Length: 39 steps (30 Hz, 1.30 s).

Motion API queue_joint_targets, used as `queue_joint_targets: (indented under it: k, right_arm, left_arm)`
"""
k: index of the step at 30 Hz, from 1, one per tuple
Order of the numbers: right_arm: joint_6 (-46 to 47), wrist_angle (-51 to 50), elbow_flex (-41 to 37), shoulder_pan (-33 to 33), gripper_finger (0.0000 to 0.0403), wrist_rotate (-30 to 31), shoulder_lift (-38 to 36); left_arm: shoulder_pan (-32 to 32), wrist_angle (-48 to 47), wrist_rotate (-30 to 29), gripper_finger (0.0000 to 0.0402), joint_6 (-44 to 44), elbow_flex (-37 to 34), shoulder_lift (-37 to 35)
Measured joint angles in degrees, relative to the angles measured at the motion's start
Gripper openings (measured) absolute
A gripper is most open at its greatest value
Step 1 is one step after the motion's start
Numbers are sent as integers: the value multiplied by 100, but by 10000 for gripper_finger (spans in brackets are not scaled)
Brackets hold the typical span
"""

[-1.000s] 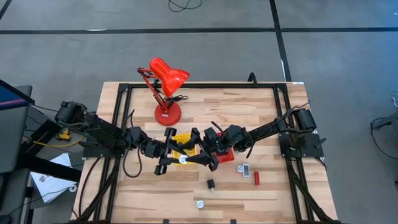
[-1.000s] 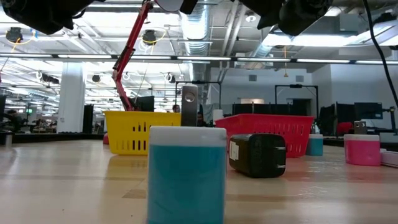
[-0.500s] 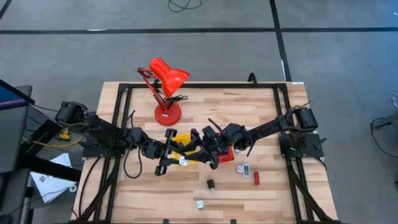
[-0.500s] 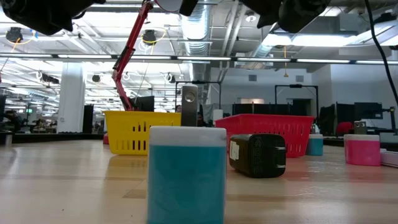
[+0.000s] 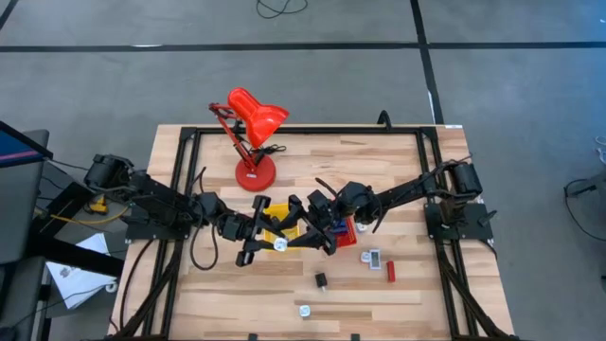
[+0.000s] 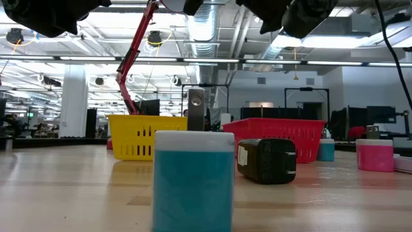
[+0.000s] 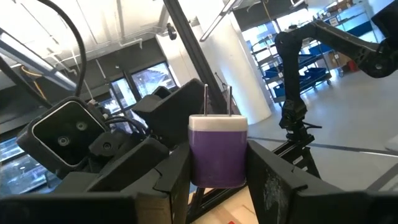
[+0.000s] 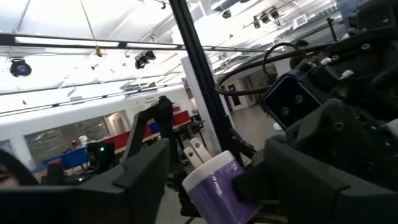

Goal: Pick & Place Office items
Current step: Put the purple charger adapter into the yellow bin

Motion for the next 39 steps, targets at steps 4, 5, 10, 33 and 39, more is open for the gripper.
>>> queue_joint_targets:
  k: [4,5,10,33,39]
  right_arm:
    - [-36,1,-4,-59,299,-88,0]
    - [-34,1,-5,-64,306,-98,-1]
    - [-255,-62,-28,-144,323,-184,-46]
    - [190,54,-85,-193,318,373,-35]
    - [650,18,-7,-204,317,144,-39]
  left_arm:
    - [-64,0,40,124,2,0,0]
    - [-80,5,41,124,2,1,0]
    - [-107,41,128,124,-270,16,-13]
    - [-31,-471,366,129,-376,-22,-621]
    - [22,-634,112,129,-386,-23,-621]
